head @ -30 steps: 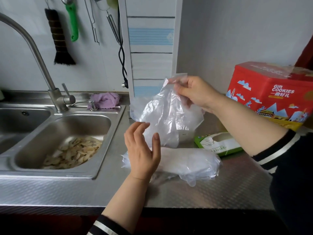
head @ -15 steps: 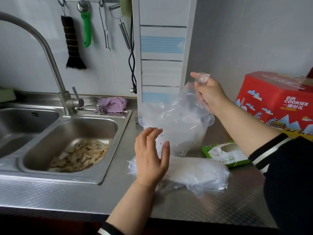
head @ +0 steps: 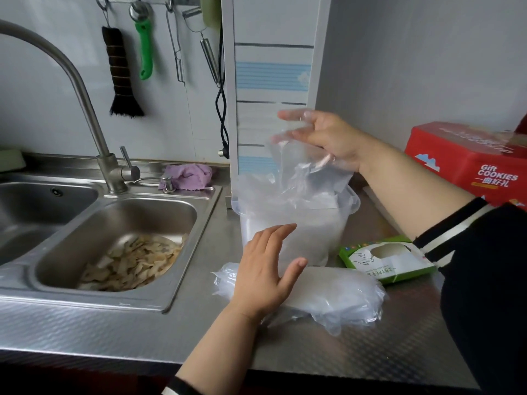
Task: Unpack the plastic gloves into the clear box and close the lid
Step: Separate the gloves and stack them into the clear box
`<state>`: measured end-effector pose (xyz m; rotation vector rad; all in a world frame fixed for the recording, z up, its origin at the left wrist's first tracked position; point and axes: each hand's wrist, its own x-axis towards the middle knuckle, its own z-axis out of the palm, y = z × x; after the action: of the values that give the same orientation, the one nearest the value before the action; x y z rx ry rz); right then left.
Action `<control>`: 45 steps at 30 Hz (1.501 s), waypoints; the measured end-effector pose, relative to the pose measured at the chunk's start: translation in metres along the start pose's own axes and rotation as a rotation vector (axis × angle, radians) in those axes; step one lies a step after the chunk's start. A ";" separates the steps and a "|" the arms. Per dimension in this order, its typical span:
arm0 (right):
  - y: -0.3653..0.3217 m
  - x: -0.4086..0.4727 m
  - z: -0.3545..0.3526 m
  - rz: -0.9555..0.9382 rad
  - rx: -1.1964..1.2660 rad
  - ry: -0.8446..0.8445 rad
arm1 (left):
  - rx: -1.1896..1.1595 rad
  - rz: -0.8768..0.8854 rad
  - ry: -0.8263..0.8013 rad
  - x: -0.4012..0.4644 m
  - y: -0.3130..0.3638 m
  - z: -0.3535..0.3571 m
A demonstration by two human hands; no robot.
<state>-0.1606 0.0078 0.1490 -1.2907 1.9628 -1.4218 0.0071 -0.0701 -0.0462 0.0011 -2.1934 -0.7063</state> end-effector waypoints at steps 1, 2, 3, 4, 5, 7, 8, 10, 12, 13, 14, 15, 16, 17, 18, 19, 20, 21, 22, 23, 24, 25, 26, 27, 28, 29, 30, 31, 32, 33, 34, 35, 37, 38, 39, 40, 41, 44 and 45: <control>-0.009 0.001 -0.001 -0.035 0.028 0.005 | 0.004 0.002 -0.022 0.000 0.000 0.000; -0.017 0.002 -0.003 -0.059 0.066 0.020 | 0.008 0.003 -0.046 0.000 0.000 -0.001; -0.021 0.003 -0.006 -0.073 0.104 0.038 | 0.011 0.001 -0.072 0.000 0.001 0.000; -0.023 0.004 -0.009 -0.080 0.112 0.042 | 0.019 -0.006 -0.099 0.000 0.001 0.001; -0.019 0.008 -0.012 -0.066 0.086 0.042 | 0.030 -0.014 -0.124 0.000 0.001 0.001; -0.001 0.016 -0.016 -0.004 -0.041 0.052 | 0.069 -0.030 -0.161 -0.001 0.000 0.004; 0.013 0.020 -0.016 0.046 -0.077 0.058 | 0.095 -0.043 -0.173 -0.001 0.000 0.005; 0.038 0.025 -0.012 0.130 -0.156 0.064 | 0.138 -0.077 -0.175 -0.001 -0.002 0.007; 0.059 0.030 -0.009 0.184 -0.307 0.065 | 0.161 -0.091 -0.144 -0.001 -0.005 0.010; 0.068 0.032 -0.007 0.198 -0.388 0.053 | 0.168 -0.091 -0.122 -0.001 -0.006 0.011; 0.074 0.033 -0.007 0.202 -0.482 0.047 | 0.175 -0.089 -0.102 -0.001 -0.006 0.012; 0.079 0.035 -0.006 0.194 -0.586 0.048 | 0.180 -0.088 -0.086 -0.001 -0.006 0.013; 0.081 0.035 -0.005 0.174 -0.702 0.048 | 0.182 -0.090 -0.075 -0.001 -0.006 0.012; 0.082 0.035 -0.005 0.153 -0.820 0.038 | 0.179 -0.095 -0.070 -0.001 -0.006 0.012; 0.082 0.034 -0.004 0.135 -0.928 0.017 | 0.174 -0.100 -0.069 0.000 -0.005 0.012; 0.082 0.033 -0.004 0.116 -1.022 -0.008 | 0.169 -0.103 -0.070 0.000 -0.004 0.011; 0.083 0.033 -0.003 0.100 -1.101 -0.033 | 0.167 -0.107 -0.075 0.000 -0.003 0.010; 0.083 0.033 -0.002 0.090 -1.172 -0.055 | 0.168 -0.114 -0.080 0.000 -0.003 0.009; 0.083 0.033 -0.001 0.085 -1.234 -0.066 | 0.168 -0.125 -0.086 0.000 -0.003 0.008; 0.085 0.034 -0.002 0.083 -1.287 -0.066 | 0.168 -0.141 -0.094 0.000 -0.003 0.008; 0.086 0.034 -0.002 0.073 -1.333 -0.060 | 0.165 -0.154 -0.101 0.000 -0.002 0.007; 0.088 0.033 -0.003 0.058 -1.370 -0.050 | 0.158 -0.162 -0.105 0.000 -0.002 0.007; 0.088 0.032 -0.004 0.050 -1.400 -0.034 | 0.148 -0.167 -0.108 0.000 -0.002 0.007; 0.088 0.031 -0.005 0.053 -1.428 -0.011 | 0.139 -0.169 -0.109 0.000 -0.002 0.007; 0.086 0.030 -0.005 0.048 -1.455 0.024 | 0.134 -0.171 -0.105 0.000 -0.002 0.008; 0.085 0.027 -0.006 0.027 -1.463 0.067 | 0.131 -0.175 -0.100 0.000 -0.002 0.009; 0.082 0.025 -0.006 -0.025 -1.438 0.119 | 0.134 -0.180 -0.087 0.000 -0.004 0.008; 0.080 0.023 -0.007 -0.085 -1.379 0.173 | 0.134 -0.186 -0.074 0.000 -0.004 0.008; 0.077 0.019 -0.008 -0.143 -1.292 0.213 | 0.127 -0.195 -0.063 0.001 -0.004 0.008; 0.075 0.014 -0.008 -0.169 -1.206 0.228 | 0.109 -0.211 -0.054 0.001 -0.002 0.007; 0.074 0.010 -0.008 -0.157 -1.129 0.218 | 0.087 -0.229 -0.040 0.001 0.000 0.006; 0.075 0.005 -0.008 -0.125 -1.062 0.204 | 0.066 -0.245 -0.020 0.000 0.002 0.006; 0.074 -0.004 -0.005 -0.089 -0.902 0.232 | 0.039 -0.271 0.021 0.000 0.003 0.006; 0.072 -0.010 -0.002 -0.123 -0.815 0.277 | 0.026 -0.283 0.044 -0.001 0.004 0.006; 0.068 -0.016 0.001 -0.176 -0.729 0.328 | 0.014 -0.293 0.071 -0.001 0.004 0.005; 0.061 -0.023 0.006 -0.220 -0.639 0.361 | -0.001 -0.301 0.099 -0.001 0.005 0.005; 0.052 -0.031 0.012 -0.236 -0.557 0.363 | -0.018 -0.313 0.128 -0.001 0.006 0.004; 0.024 -0.060 0.033 -0.061 -0.566 0.227 | -0.063 -0.368 0.243 -0.001 0.012 0.000; 0.019 -0.067 0.039 0.024 -0.628 0.180 | -0.068 -0.382 0.300 -0.001 0.012 -0.001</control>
<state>-0.1072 0.0449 0.1032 -1.4050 2.6695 -0.9599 0.0111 -0.0599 -0.0407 0.4729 -1.8955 -0.9251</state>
